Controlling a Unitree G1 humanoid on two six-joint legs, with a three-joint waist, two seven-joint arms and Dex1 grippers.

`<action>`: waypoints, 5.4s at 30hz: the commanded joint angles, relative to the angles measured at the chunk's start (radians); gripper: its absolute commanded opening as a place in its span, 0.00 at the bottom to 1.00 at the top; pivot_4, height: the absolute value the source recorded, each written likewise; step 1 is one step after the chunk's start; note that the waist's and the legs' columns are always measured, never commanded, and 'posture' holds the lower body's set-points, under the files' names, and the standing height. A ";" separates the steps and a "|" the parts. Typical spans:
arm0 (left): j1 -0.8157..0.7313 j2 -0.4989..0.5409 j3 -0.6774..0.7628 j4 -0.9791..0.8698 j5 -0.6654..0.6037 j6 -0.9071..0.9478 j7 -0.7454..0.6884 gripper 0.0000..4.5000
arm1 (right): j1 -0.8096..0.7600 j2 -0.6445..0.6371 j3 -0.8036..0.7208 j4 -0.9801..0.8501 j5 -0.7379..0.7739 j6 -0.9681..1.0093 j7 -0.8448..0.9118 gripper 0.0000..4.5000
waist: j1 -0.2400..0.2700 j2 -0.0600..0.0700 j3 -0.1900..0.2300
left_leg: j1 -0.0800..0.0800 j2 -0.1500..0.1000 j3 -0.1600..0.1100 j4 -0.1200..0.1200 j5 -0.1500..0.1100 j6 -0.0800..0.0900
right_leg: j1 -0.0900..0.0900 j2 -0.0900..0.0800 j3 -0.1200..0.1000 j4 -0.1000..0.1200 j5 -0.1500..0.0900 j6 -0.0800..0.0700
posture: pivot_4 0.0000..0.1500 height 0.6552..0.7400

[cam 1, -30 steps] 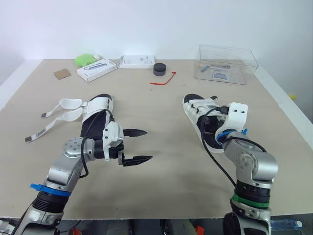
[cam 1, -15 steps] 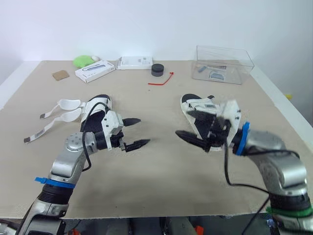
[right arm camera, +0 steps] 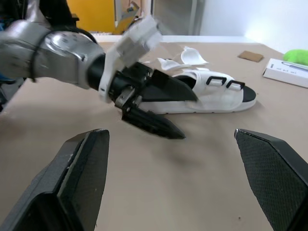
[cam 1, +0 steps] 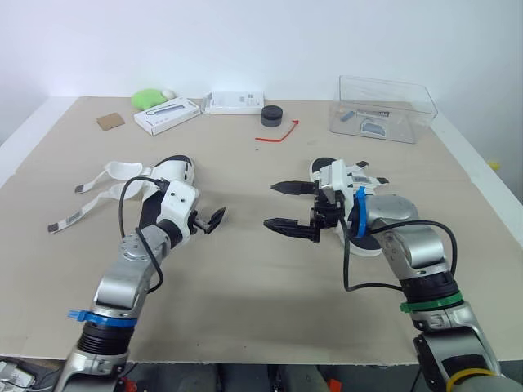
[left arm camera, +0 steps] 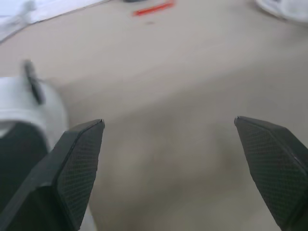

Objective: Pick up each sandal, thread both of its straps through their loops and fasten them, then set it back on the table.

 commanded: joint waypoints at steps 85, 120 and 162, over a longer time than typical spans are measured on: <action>-0.114 0.344 -0.224 0.399 -0.024 -0.965 -1.072 0.01 | -0.074 -0.015 -0.049 0.050 -0.038 -0.026 0.052 1.00 | -0.002 0.000 0.001 | 0.002 0.002 0.002 -0.002 0.004 -0.009 | -0.001 0.006 -0.003 0.000 0.002 -0.003 | 1.00 1.00; -0.007 0.430 -0.201 0.286 -0.071 -0.842 -1.082 0.61 | -0.081 -0.027 -0.025 0.051 -0.055 -0.014 0.049 1.00 | -0.005 0.000 0.001 | 0.003 0.004 0.002 -0.002 0.003 -0.008 | -0.001 0.010 -0.001 0.001 0.001 -0.004 | 1.00 1.00; 0.027 0.505 0.025 0.058 -0.324 -0.252 -0.888 1.00 | 0.148 -0.068 0.092 -0.206 -0.125 0.152 -0.113 0.01 | -0.004 -0.001 0.001 | 0.003 0.004 0.001 -0.001 0.004 -0.009 | -0.001 0.012 0.000 0.001 -0.003 -0.002 | 1.00 1.00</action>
